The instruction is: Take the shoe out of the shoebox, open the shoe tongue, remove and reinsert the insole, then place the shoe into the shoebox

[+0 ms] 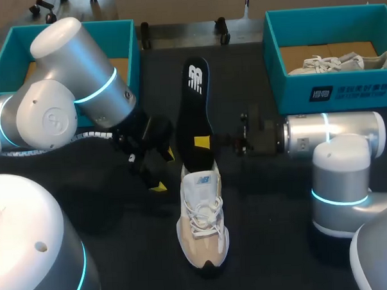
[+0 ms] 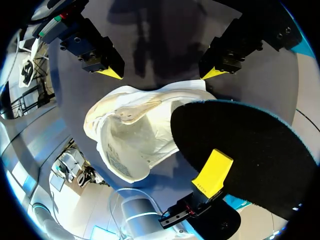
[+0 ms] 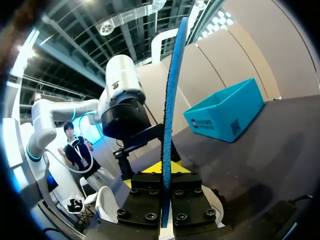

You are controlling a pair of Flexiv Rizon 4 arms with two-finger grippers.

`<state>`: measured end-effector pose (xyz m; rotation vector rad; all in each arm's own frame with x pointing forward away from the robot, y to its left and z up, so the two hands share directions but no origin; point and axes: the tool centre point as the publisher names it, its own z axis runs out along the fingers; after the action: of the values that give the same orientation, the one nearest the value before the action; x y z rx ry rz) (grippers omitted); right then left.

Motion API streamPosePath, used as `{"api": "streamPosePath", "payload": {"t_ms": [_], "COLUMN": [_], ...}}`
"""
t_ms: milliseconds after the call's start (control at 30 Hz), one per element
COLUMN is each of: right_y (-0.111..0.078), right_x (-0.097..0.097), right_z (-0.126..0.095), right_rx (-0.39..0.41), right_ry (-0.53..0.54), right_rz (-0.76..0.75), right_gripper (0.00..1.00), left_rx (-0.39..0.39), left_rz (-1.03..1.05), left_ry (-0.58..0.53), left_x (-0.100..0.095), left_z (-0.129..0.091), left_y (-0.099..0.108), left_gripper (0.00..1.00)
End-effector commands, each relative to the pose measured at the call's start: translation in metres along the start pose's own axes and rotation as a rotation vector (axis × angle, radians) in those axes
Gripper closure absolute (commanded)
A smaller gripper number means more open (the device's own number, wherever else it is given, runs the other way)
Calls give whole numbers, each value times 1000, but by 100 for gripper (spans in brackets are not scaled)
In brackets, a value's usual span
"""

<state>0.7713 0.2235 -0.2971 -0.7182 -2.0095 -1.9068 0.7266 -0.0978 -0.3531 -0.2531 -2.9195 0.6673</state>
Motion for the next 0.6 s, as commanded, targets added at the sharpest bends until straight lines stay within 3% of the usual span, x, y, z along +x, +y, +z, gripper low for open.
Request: {"api": "streamPosePath", "payload": {"t_ms": [33, 600], "right_y": [-2, -14], "right_x": [-4, -1], "right_z": [0, 0], "right_rx": [5, 22], "right_ry": [12, 34], "right_rz": [1, 4], "right_gripper": [100, 100], "left_rx": [1, 1], "left_rz": [0, 0], "left_ry": [-1, -1], "left_x": [0, 0], "left_z": [1, 1], "left_y": [1, 1], "left_gripper": [0, 0]}}
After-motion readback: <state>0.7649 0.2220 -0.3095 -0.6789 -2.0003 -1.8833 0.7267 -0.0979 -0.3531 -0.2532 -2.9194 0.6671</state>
